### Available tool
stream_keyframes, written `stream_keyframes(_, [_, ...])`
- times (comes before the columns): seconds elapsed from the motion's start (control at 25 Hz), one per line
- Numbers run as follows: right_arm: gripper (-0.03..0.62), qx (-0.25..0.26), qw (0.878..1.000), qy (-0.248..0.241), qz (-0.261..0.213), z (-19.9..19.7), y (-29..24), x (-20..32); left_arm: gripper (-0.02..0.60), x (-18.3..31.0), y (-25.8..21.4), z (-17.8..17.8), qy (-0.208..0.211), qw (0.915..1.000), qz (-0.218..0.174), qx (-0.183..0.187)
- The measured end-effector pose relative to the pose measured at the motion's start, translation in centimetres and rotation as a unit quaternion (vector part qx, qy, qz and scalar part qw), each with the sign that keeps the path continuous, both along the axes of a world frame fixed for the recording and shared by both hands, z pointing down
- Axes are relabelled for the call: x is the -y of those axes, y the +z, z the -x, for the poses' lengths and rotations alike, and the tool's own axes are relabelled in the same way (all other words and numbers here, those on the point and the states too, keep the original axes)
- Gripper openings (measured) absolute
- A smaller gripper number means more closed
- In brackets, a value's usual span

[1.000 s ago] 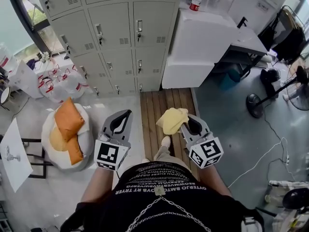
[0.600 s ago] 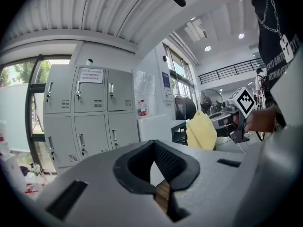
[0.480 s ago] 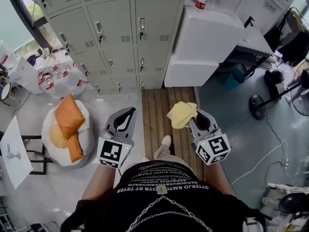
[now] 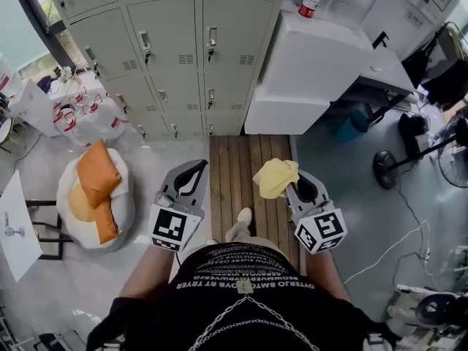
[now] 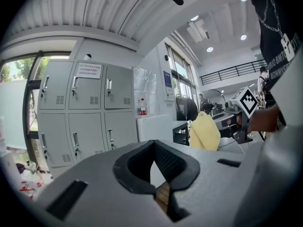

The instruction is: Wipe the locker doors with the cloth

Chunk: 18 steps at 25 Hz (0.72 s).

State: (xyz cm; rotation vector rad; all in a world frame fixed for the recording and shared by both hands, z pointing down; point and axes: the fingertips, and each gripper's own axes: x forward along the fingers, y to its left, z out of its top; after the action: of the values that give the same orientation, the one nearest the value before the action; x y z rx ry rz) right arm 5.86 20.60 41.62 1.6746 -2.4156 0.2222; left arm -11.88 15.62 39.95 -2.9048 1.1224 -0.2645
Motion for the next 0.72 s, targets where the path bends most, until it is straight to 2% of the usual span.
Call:
stream_keyframes(0.44, [0.064, 0.009, 1.0, -0.012, 0.021, -2.5, 1.8, 4.0, 0.005, 3.6, 2.1, -3.4, 0.003, 0.9995, 0.026, 0.015])
stream_keyframes(0.72, [0.064, 0.019, 0.999, -0.024, 0.018, -4.2, 2.0, 7.7, 0.005, 6.8, 2.3, -5.7, -0.002, 0.9992, 0.028, 0.029])
